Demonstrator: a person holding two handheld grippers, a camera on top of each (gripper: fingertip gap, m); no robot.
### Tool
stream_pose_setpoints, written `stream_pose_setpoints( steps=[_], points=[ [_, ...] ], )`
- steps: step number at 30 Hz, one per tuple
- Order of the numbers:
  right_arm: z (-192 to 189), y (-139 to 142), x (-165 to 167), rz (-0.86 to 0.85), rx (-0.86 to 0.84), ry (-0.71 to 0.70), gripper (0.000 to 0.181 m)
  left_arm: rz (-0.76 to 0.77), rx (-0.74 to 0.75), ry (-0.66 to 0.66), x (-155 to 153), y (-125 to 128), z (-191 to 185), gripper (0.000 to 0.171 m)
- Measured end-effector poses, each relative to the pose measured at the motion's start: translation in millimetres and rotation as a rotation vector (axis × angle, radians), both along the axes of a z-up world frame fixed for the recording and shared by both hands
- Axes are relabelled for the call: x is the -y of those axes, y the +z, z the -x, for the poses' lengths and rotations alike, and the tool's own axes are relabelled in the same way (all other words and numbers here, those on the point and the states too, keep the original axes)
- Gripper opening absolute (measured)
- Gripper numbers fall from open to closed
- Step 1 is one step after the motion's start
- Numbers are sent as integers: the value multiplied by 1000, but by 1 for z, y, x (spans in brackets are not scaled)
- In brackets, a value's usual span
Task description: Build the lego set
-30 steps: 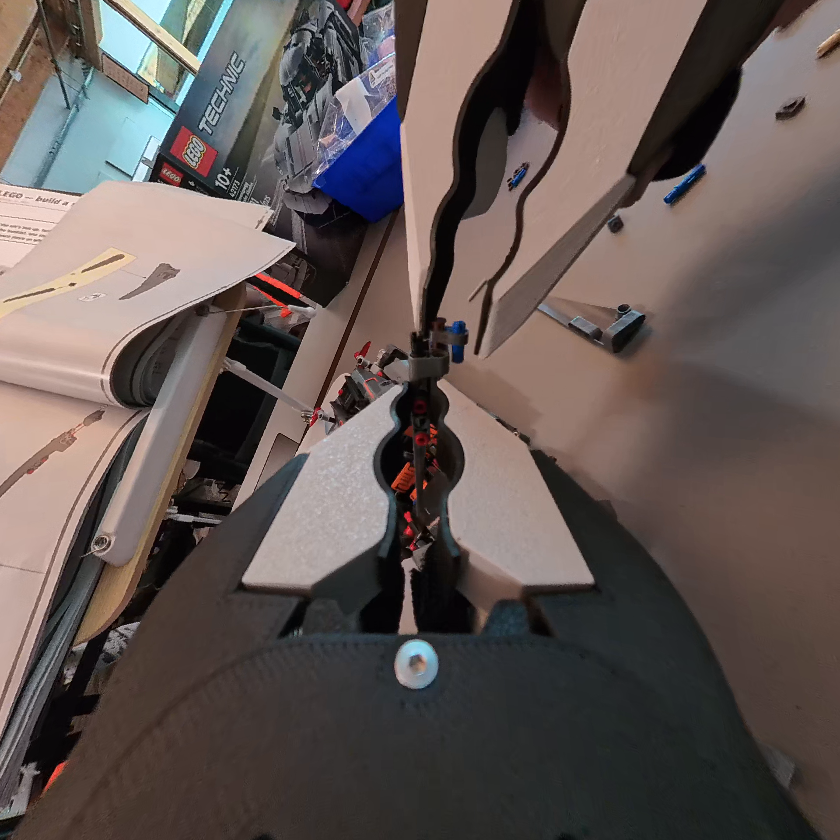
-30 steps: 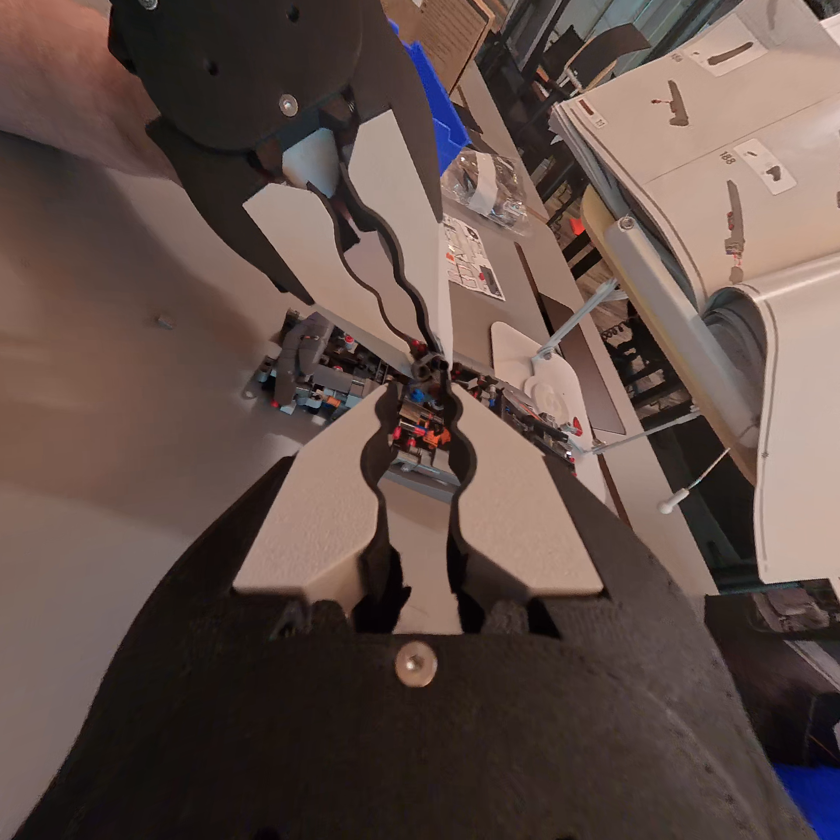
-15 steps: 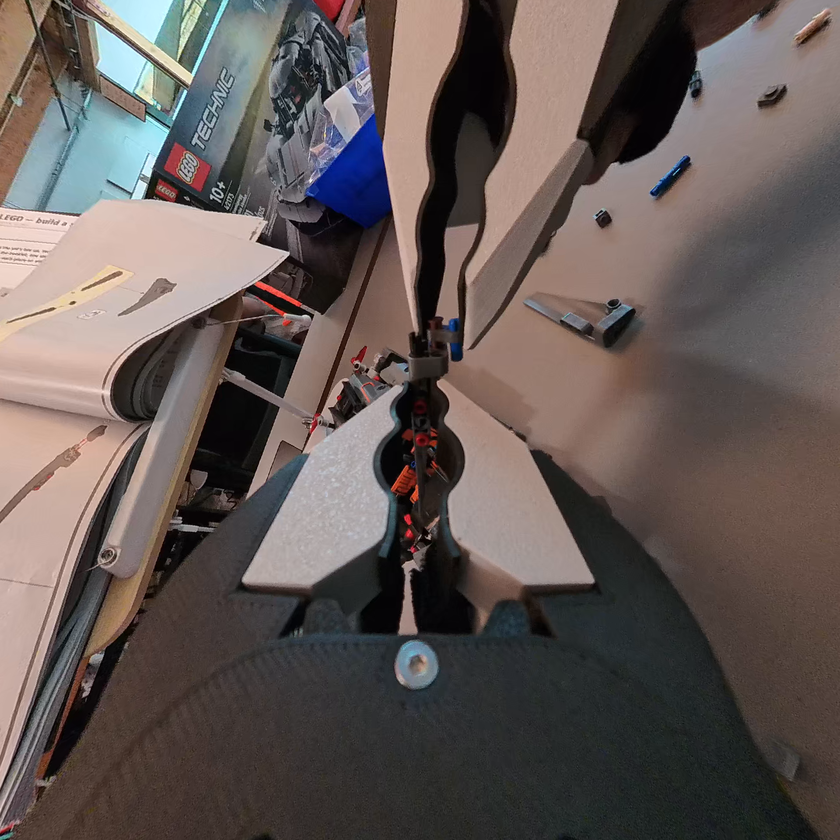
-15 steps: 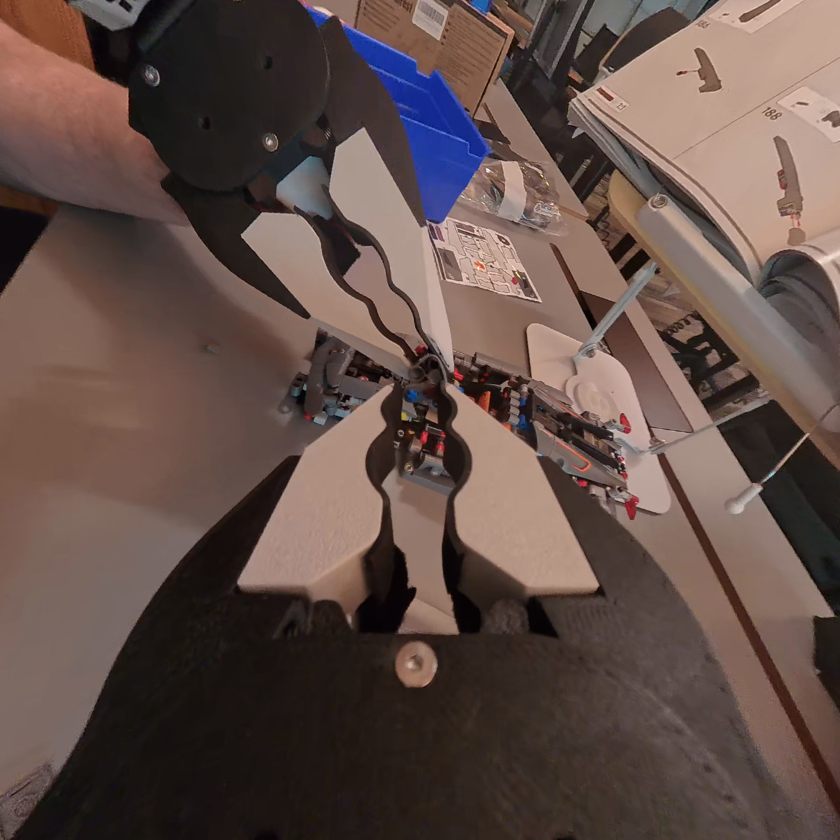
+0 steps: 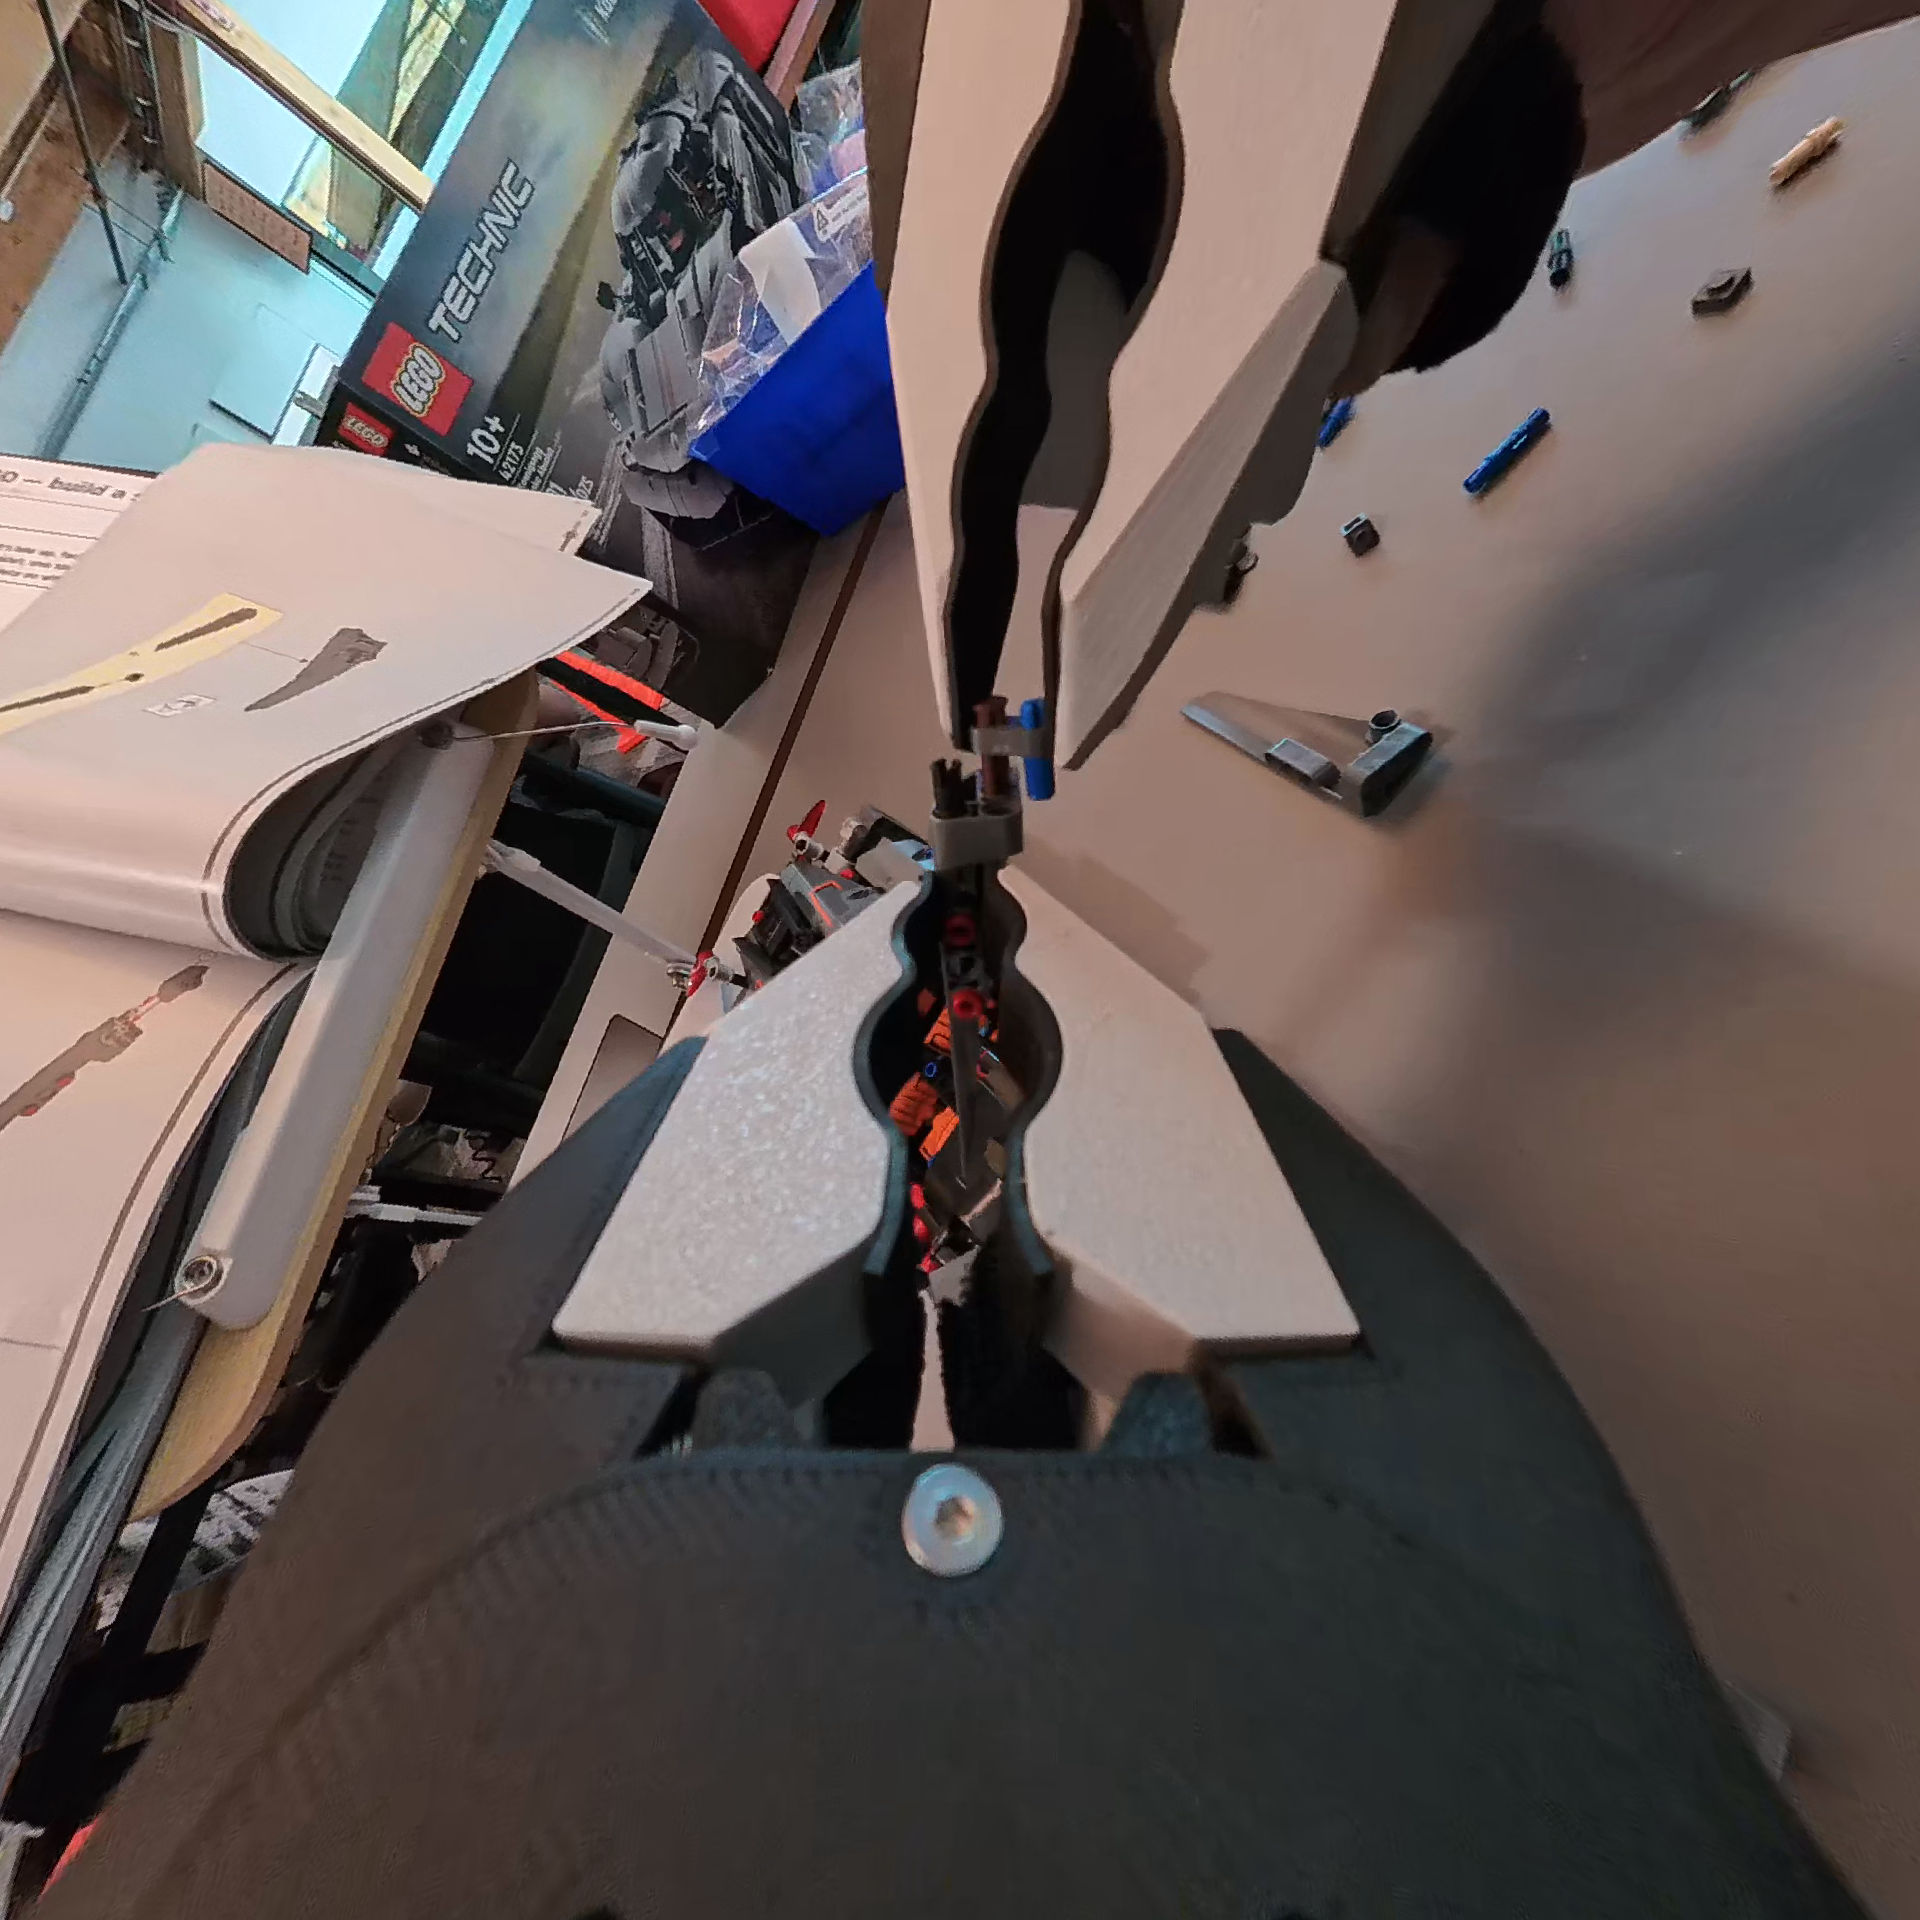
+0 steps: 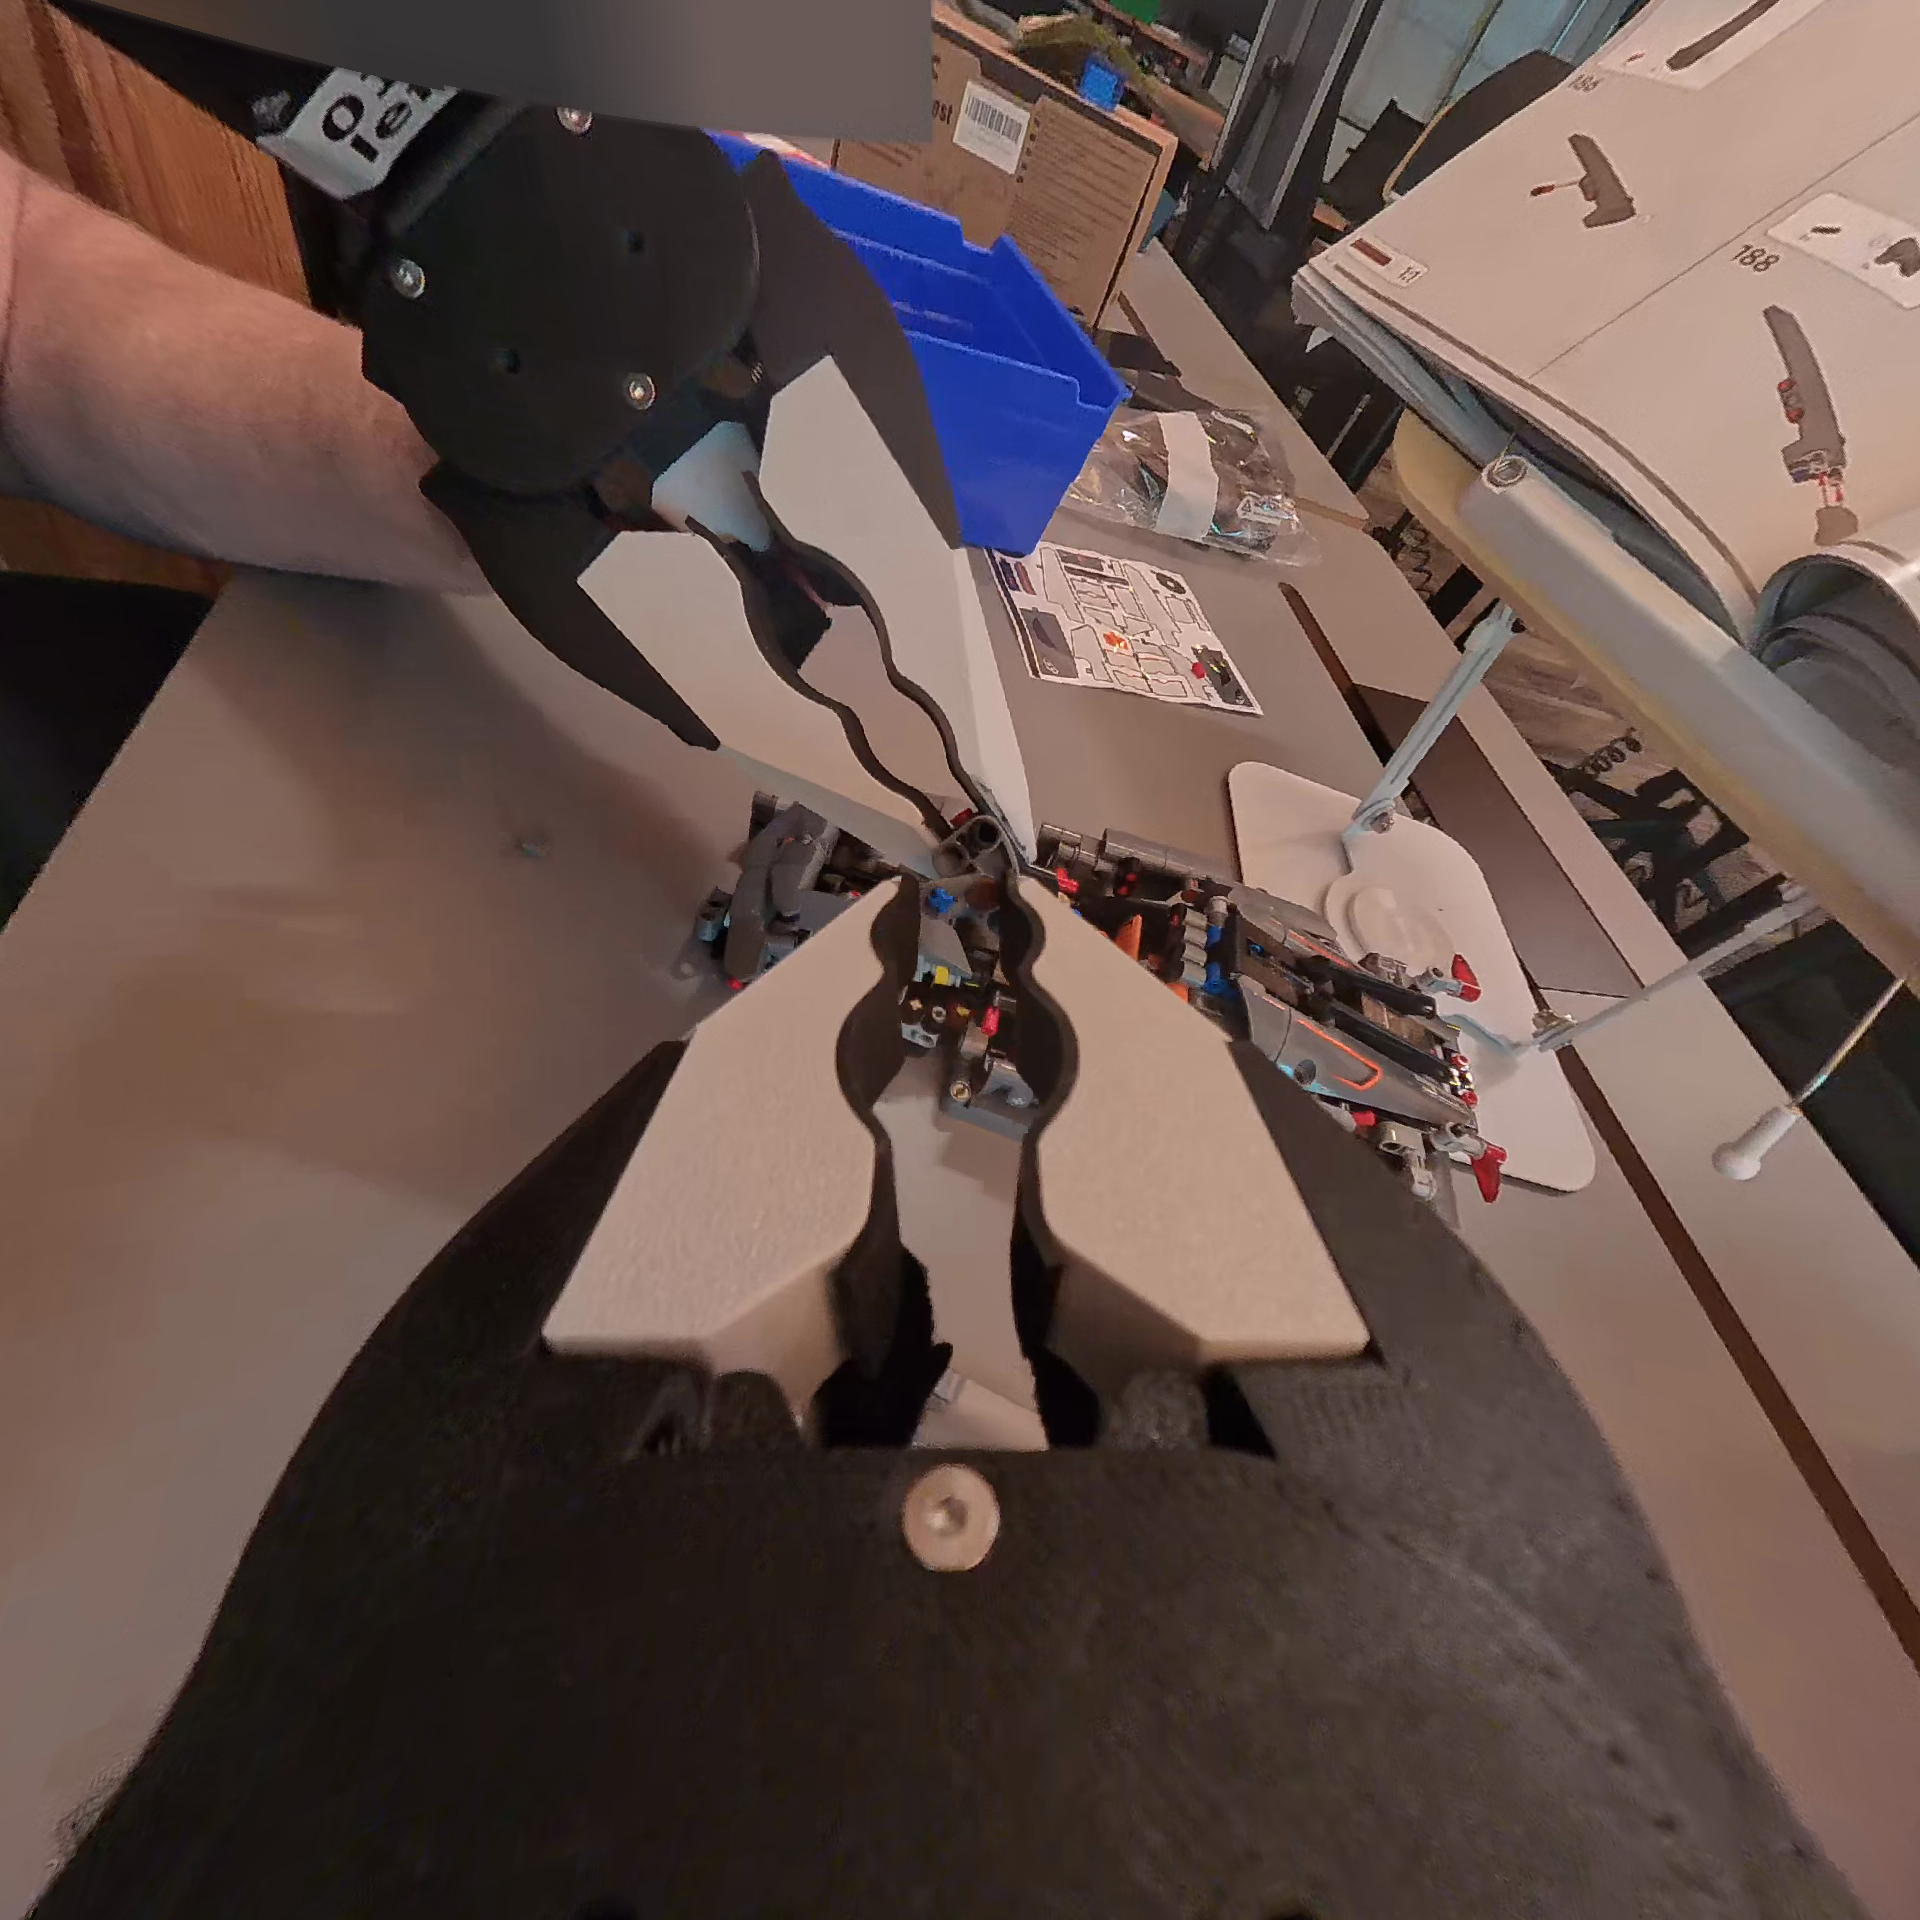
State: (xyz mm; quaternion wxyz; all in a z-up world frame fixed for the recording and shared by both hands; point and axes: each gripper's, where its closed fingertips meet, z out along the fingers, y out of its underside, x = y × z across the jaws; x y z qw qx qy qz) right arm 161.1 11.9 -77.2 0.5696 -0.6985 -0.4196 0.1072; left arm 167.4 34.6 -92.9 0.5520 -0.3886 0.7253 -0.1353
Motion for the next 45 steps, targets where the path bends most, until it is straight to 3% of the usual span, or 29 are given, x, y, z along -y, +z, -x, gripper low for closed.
stream_pose_setpoints(
  steps=[26,45],
  points=[
    [-7,6,-21,247,-429,-111,12,-208,8,154,-16,4,-1,7],
    [-7,8,-24,324,-629,-88,13,-226,66,177,-16,14,-1,6]
  ],
)
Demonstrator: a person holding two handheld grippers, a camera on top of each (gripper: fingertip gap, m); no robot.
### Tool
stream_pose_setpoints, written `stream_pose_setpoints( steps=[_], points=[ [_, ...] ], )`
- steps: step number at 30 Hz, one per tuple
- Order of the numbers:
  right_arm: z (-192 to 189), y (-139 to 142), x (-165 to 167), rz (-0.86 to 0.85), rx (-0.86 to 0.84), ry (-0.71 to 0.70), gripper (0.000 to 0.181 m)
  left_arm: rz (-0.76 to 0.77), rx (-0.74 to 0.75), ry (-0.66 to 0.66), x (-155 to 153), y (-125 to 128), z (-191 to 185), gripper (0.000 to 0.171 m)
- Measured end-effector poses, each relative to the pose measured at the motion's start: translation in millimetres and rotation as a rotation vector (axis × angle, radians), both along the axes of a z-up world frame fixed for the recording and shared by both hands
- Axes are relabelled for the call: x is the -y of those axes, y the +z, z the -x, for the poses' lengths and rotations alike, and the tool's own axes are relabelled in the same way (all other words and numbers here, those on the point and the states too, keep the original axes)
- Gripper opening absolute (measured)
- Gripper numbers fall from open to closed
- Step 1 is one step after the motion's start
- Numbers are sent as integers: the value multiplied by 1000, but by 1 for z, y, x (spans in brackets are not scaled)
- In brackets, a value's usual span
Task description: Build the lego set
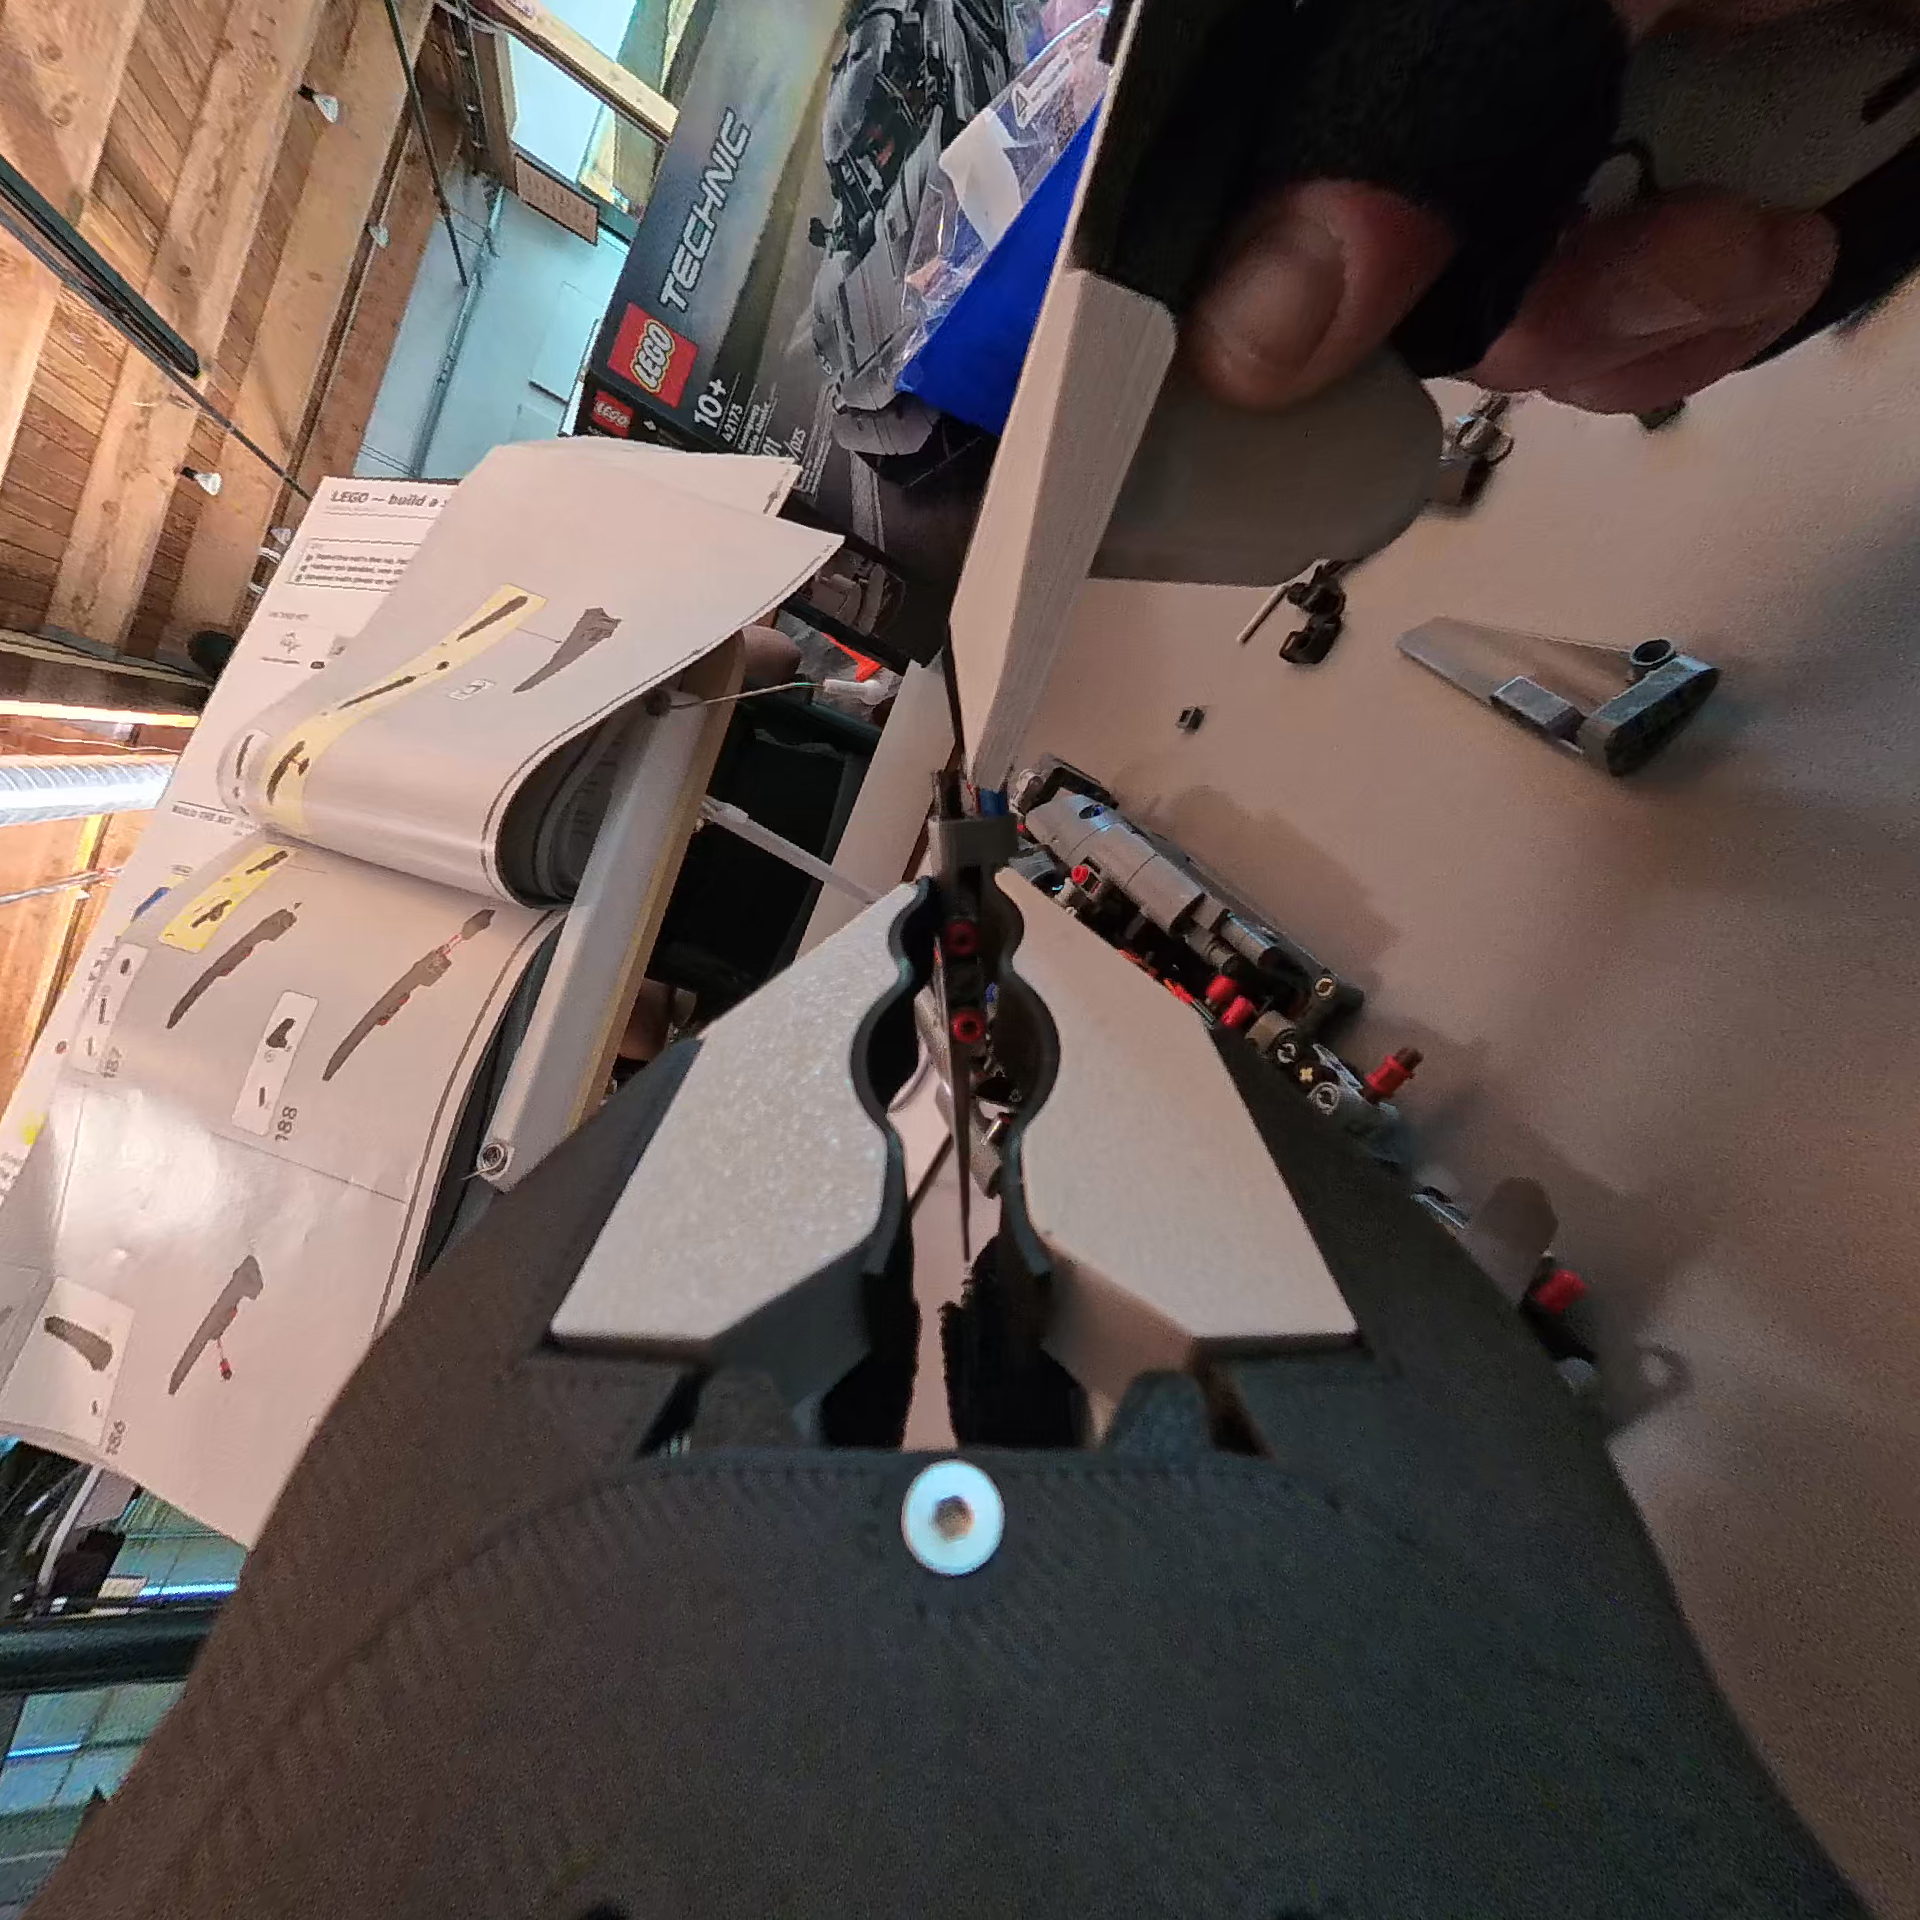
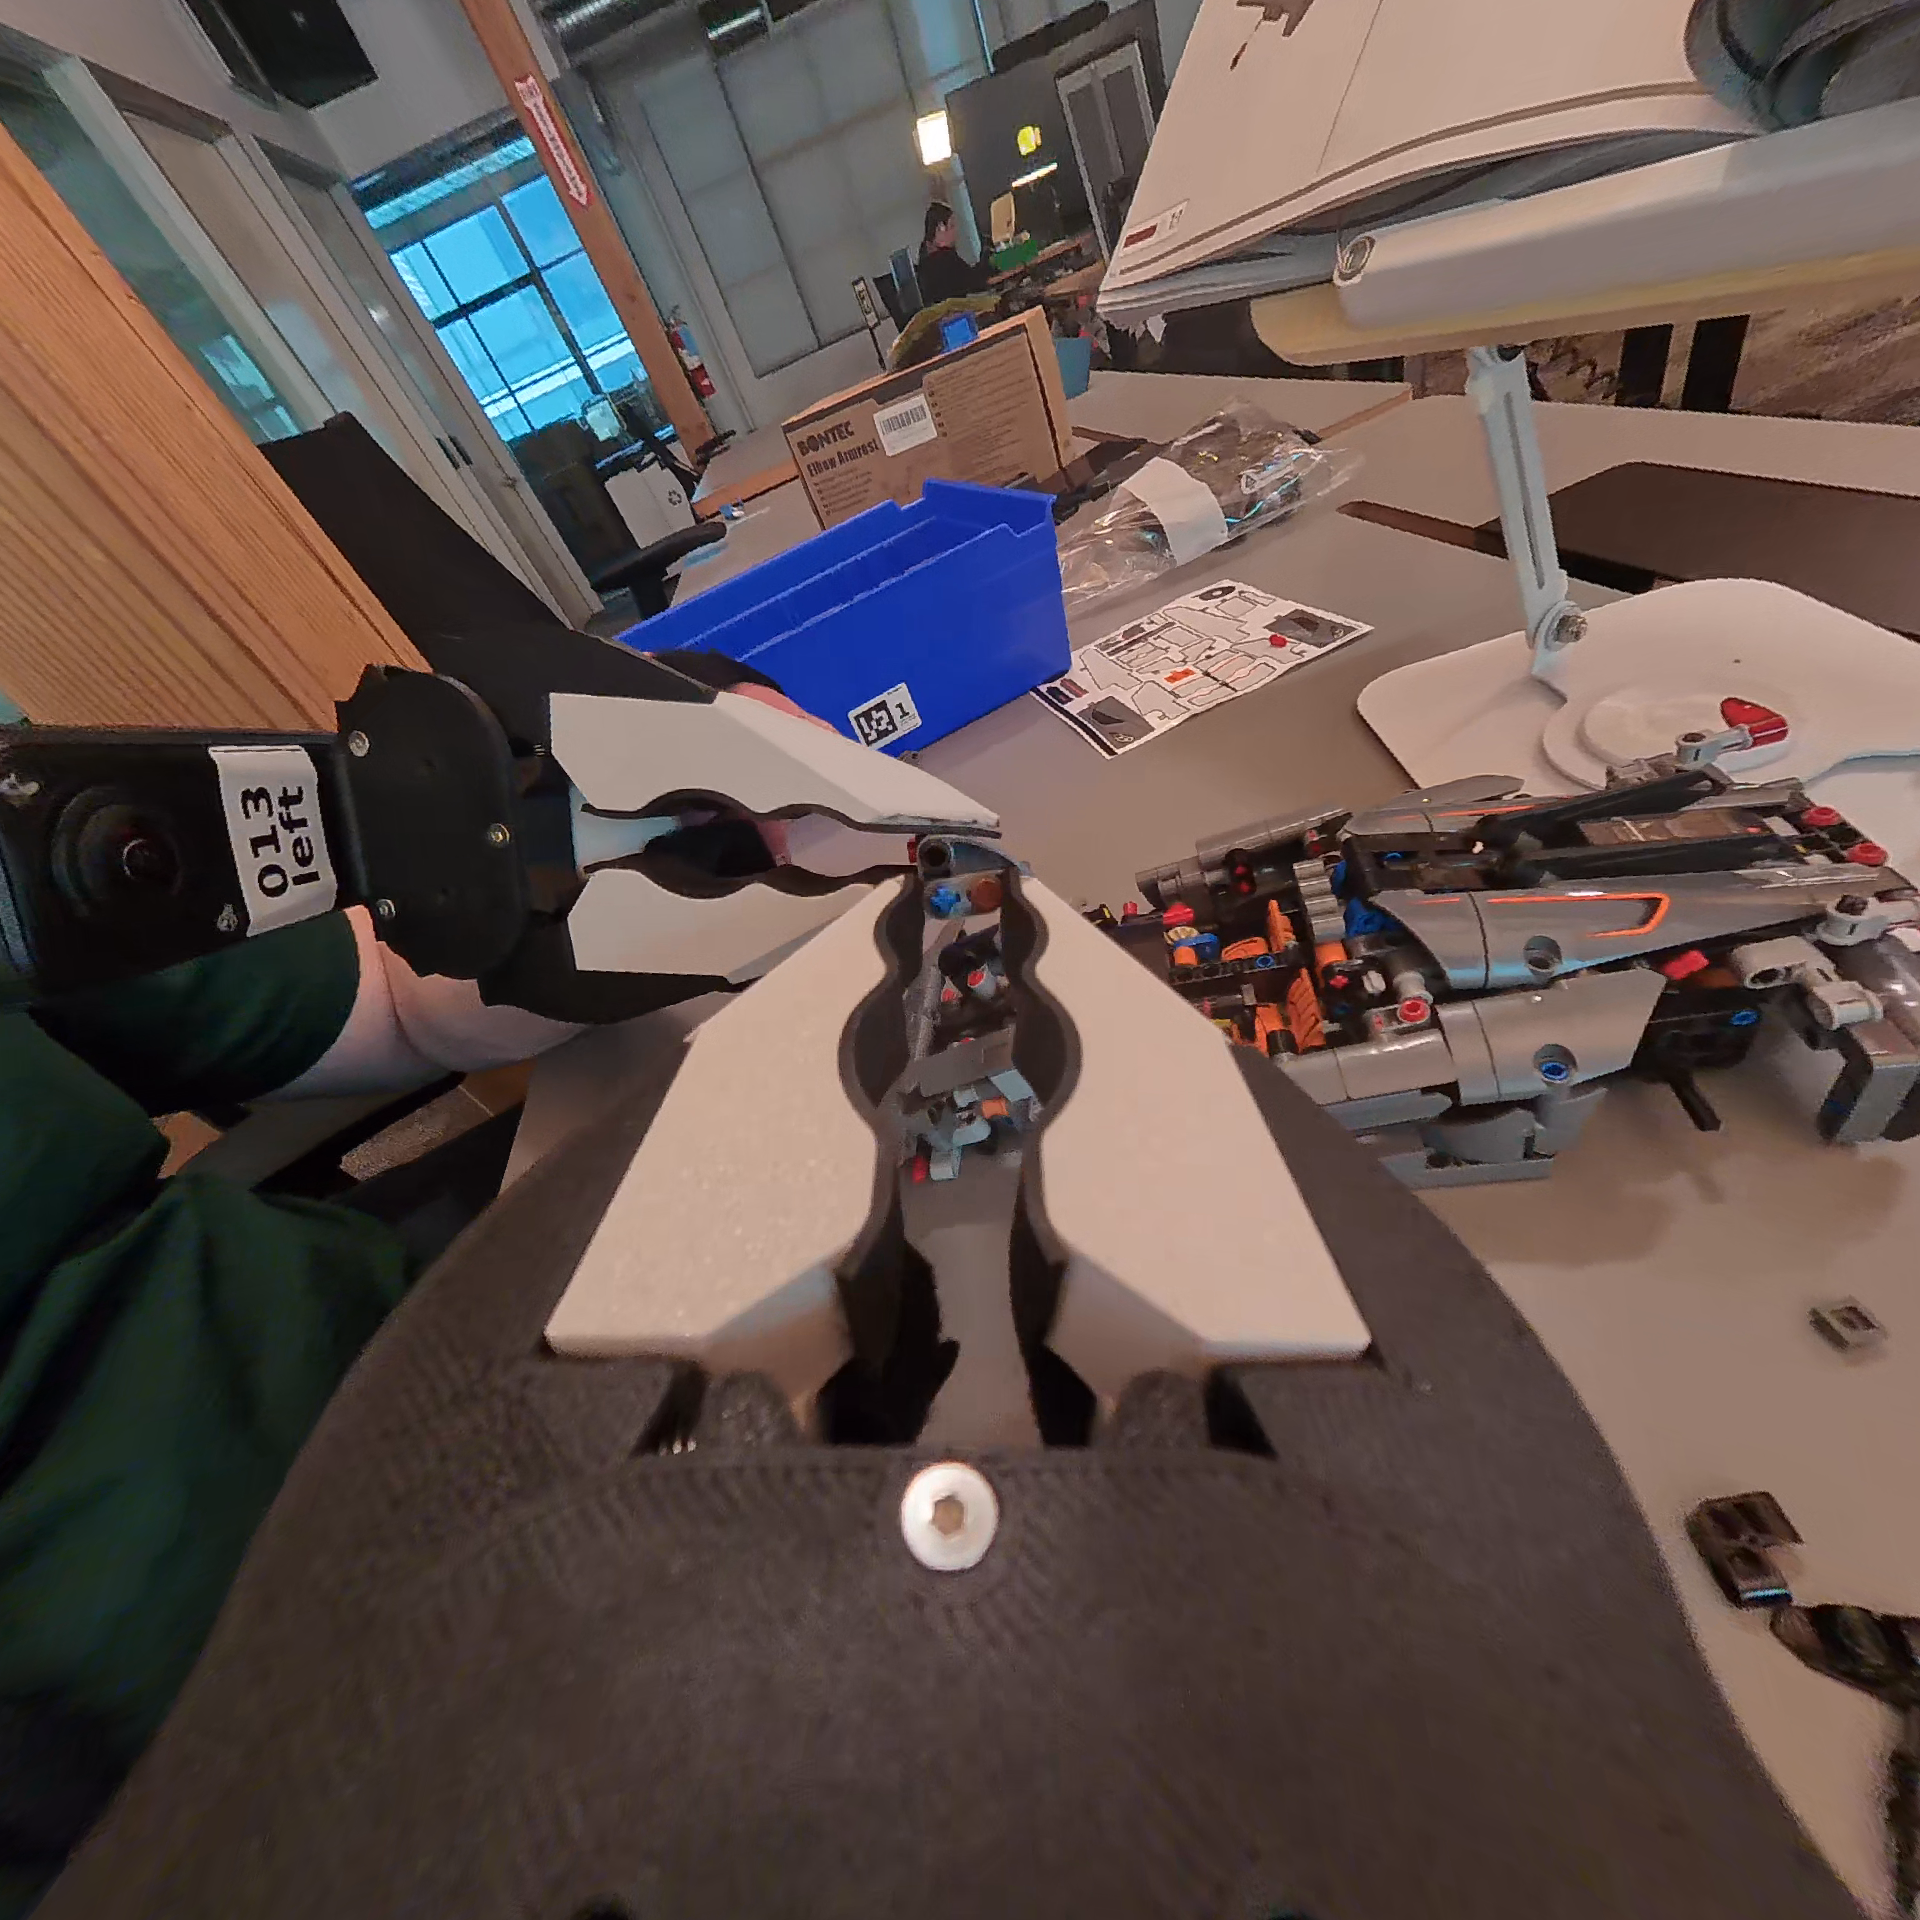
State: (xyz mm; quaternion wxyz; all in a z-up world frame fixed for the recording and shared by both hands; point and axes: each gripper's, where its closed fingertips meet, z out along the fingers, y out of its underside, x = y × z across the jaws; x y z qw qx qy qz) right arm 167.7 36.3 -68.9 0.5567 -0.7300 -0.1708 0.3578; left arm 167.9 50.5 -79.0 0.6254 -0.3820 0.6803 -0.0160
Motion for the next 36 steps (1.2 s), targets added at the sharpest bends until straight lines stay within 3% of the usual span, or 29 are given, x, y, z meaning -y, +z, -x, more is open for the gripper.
stream_pose_setpoints(
  steps=[31,36],
  points=[
    [6,0,-3,-59,118,-73,12,-80,-34,114,-1,5,4,3],
    [2,1,-6,-73,129,-84,13,2,-20,71,-6,4,2,5]
  ],
)
